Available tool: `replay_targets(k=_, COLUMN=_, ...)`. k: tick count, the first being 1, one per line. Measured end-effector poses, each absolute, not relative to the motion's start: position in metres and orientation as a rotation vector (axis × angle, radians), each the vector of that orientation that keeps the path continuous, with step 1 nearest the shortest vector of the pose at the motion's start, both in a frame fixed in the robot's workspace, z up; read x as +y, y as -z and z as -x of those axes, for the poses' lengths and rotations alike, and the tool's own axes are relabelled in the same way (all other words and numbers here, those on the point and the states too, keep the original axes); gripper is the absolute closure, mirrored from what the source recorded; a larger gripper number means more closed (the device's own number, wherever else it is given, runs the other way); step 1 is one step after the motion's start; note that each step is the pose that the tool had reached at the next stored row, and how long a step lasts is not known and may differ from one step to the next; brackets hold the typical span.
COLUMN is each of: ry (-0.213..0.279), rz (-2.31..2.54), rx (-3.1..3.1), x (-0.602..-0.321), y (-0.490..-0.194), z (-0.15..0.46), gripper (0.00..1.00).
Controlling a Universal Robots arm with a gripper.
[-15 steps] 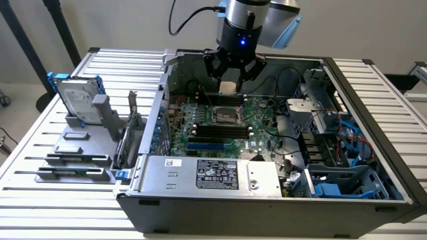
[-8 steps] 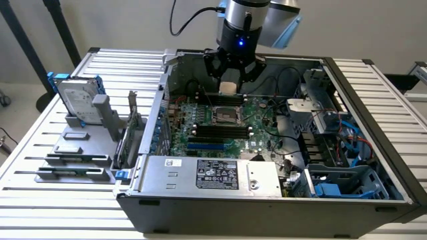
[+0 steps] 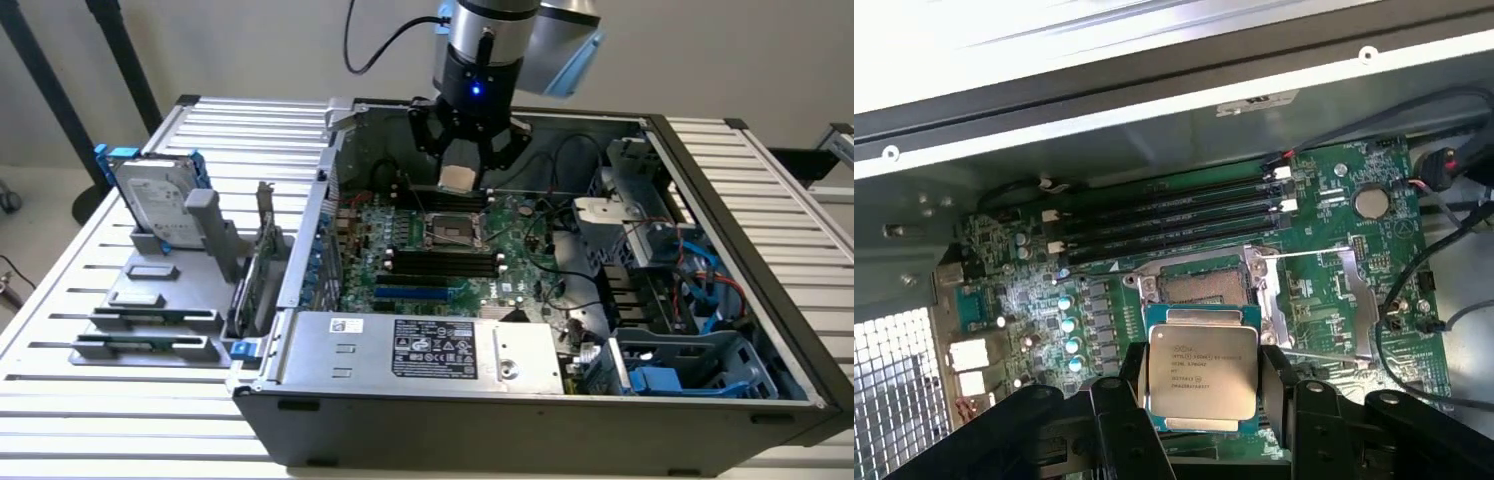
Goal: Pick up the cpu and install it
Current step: 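Place the cpu into insertion slot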
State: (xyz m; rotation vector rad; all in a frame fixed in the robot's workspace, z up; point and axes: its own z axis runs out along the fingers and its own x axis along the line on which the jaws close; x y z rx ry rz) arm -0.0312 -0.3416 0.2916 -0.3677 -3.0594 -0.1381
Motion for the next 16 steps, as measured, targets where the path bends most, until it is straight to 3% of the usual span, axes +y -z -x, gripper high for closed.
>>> replay_targets(k=16, ry=0.15, rz=0.811, rx=-2.986, x=-0.342, y=-0.28, z=0.031, gripper=0.46)
